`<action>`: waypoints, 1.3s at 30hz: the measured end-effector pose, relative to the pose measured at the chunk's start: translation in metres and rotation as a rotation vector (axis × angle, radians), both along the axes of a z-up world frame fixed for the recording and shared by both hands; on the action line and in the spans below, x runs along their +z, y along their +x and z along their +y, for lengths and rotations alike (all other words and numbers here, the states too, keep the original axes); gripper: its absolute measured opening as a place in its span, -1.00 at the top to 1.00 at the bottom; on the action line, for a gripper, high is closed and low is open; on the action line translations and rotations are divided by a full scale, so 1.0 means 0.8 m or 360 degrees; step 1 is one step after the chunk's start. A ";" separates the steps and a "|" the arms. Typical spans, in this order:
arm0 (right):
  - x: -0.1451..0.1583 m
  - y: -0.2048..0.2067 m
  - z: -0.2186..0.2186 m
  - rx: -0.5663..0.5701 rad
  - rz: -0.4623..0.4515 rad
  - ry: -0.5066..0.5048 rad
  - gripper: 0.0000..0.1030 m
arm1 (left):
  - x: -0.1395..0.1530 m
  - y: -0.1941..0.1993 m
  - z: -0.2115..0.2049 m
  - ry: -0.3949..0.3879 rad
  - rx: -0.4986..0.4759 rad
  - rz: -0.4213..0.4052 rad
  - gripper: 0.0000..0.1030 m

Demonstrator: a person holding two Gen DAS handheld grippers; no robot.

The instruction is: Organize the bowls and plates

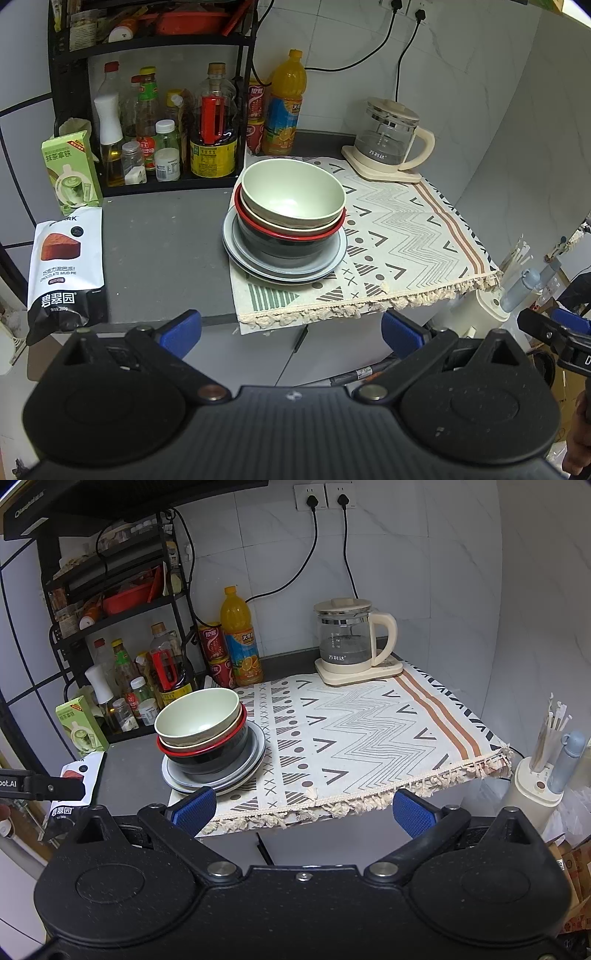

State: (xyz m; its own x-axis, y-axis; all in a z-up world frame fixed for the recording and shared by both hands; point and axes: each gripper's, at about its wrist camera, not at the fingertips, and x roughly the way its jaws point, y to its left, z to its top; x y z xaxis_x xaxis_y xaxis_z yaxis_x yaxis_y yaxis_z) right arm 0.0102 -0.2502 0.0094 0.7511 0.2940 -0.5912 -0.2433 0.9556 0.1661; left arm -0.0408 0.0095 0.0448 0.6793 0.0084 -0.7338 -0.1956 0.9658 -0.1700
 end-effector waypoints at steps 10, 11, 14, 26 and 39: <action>-0.004 -0.004 -0.006 -0.0010 0.0000 0.0013 -0.99 | 0.001 0.006 -0.010 0.0012 -0.0030 0.0000 -0.99; -0.004 -0.004 -0.007 -0.0012 0.0002 0.0012 -0.99 | 0.000 0.007 -0.011 0.0015 -0.0030 0.0002 -0.99; -0.005 -0.006 -0.011 -0.0017 0.0006 0.0016 -0.99 | 0.000 0.009 -0.016 0.0015 -0.0036 0.0006 -0.99; -0.004 -0.009 -0.021 -0.0033 0.0017 0.0031 -0.99 | 0.007 0.003 -0.029 0.0020 -0.0050 0.0004 -0.99; -0.022 -0.009 -0.030 -0.0036 0.0091 0.0031 -0.99 | -0.010 -0.001 -0.039 0.0026 -0.0041 0.0085 -0.99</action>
State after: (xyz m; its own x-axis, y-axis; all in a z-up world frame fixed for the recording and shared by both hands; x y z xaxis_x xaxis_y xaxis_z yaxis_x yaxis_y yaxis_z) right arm 0.0030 -0.2739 -0.0080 0.7229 0.2894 -0.6274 -0.2115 0.9572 0.1977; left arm -0.0413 -0.0221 0.0371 0.6393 0.0039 -0.7689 -0.1793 0.9732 -0.1441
